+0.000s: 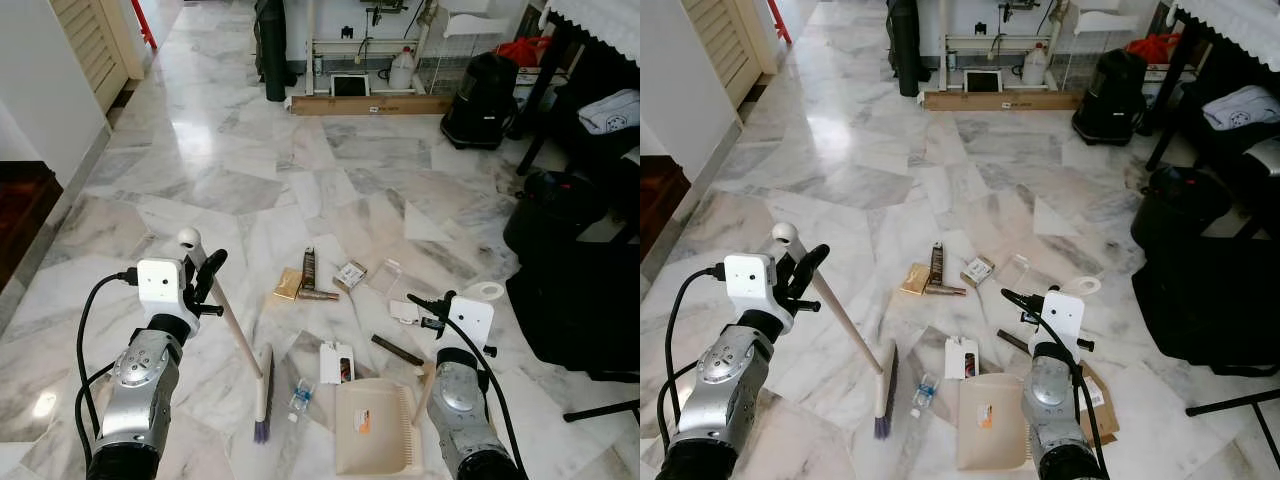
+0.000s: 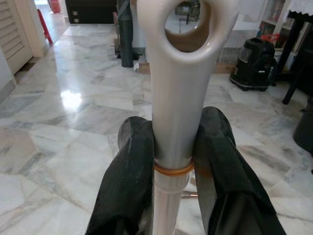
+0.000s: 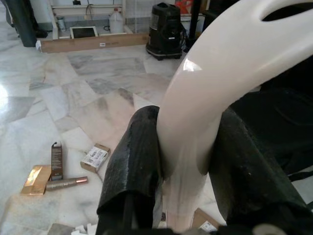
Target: Sweep floor
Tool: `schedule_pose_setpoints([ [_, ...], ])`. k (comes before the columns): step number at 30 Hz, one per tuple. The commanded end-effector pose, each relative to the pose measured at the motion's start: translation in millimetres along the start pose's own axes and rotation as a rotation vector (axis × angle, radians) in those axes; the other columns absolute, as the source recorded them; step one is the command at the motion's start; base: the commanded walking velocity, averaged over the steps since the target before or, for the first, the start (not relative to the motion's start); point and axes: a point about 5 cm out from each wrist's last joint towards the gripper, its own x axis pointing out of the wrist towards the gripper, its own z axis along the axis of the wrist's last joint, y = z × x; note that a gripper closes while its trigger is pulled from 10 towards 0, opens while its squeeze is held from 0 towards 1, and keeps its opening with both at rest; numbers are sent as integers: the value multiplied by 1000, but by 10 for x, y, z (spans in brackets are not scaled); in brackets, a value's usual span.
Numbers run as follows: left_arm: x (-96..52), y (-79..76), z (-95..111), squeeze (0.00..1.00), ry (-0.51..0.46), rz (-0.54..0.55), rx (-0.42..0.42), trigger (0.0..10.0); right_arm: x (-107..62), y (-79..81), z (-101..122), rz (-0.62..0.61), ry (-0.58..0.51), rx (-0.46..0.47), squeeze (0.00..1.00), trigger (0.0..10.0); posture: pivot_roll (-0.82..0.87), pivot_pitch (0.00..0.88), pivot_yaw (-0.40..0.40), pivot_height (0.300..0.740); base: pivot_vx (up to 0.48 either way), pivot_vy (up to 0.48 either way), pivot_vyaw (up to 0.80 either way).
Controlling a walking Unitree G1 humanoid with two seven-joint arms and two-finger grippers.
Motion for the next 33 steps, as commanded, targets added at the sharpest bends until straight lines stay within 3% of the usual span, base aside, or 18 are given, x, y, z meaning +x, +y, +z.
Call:
schedule_pose_setpoints([
  [1,21,5,58,0,-37,-18,29,10000,19,12,49,-2,-32,15,0,10000,81,67,18,740,0,0,0],
  [12,-12,10,-61,0,-14,-23,45,10000,7,12,-2,1,-9,24,0,10000,76,59,15,740,0,0,0],
  [26,31,-57,-144,0,-8,-63,27,10000,-24,-17,-155,-3,107,109,0,10000,71,84,-1,740,0,0,0],
  [33,56,-100,-162,0,-18,-69,22,10000,-26,-13,-166,4,114,113,0,10000,67,93,-5,740,0,0,0],
])
